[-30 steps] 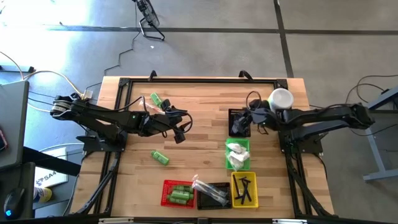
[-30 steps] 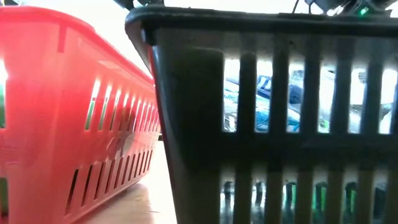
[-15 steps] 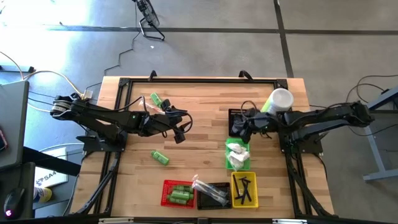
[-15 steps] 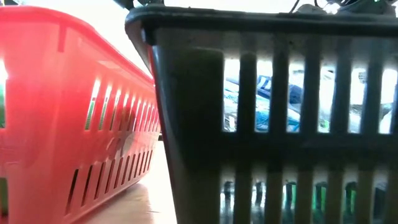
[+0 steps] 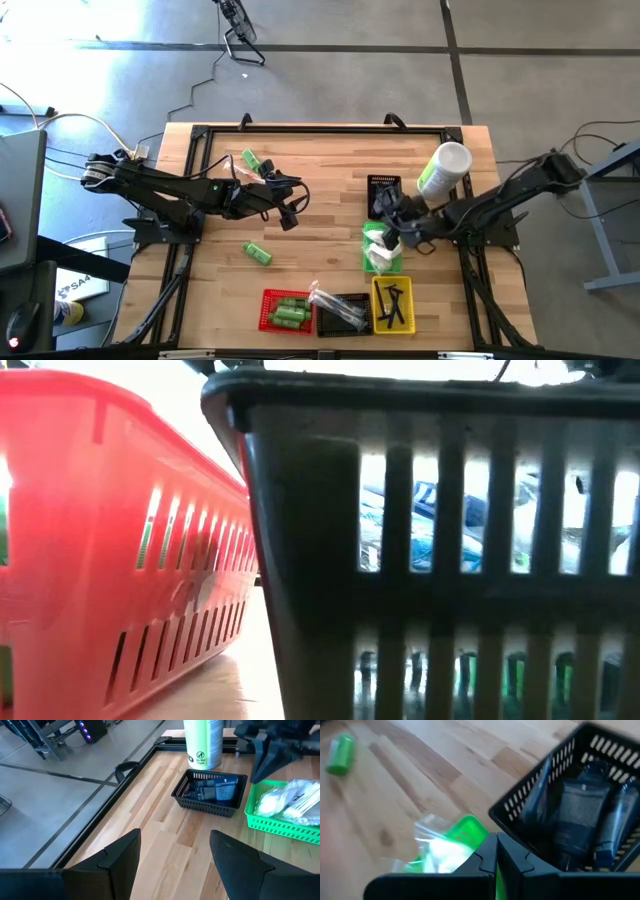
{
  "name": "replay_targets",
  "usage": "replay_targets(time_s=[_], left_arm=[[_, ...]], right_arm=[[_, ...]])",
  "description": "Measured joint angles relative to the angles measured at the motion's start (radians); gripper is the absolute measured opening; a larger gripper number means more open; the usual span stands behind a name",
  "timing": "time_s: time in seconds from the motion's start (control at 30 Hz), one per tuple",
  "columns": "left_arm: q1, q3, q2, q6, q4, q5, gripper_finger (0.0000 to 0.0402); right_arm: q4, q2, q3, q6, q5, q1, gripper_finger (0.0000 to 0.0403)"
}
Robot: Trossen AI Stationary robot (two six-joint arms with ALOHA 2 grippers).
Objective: Pick & Place Travel size toiletries
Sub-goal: Put the blue shaving cream into the top black bin, then put the bottom green shampoo bottle into the red bin
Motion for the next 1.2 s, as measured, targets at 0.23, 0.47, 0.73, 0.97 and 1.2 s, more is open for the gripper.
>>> replay_targets(time_s=[0.23,0.47,0.73,0.97,1.2], left_arm=[[0.000,0.000,0.000,0.000,-0.001,0.000,0.0231],[0.000,0.000,0.000,0.000,-0.001,0.000,0.0231],[0.000,0.000,0.000,0.004,-0.003,0.000,0.0232],[0.000,0.000,0.000,0.004,-0.006,0.000,0.0232],[0.000,0.000,0.025,-0.041,0.021,-0.001,0.0232]], right_arm=[[0.013,0.152,0.000,0.071,0.078,0.015,0.0002],[0.072,0.217,0.000,0.054,0.233,-0.023,0.0002],[0.219,0.220,0.000,-0.115,0.271,-0.137,0.0002],[0.272,0.200,0.000,-0.236,0.231,-0.207,0.0002],[0.312,0.089,0.000,-0.326,0.137,-0.179,0.0002]])
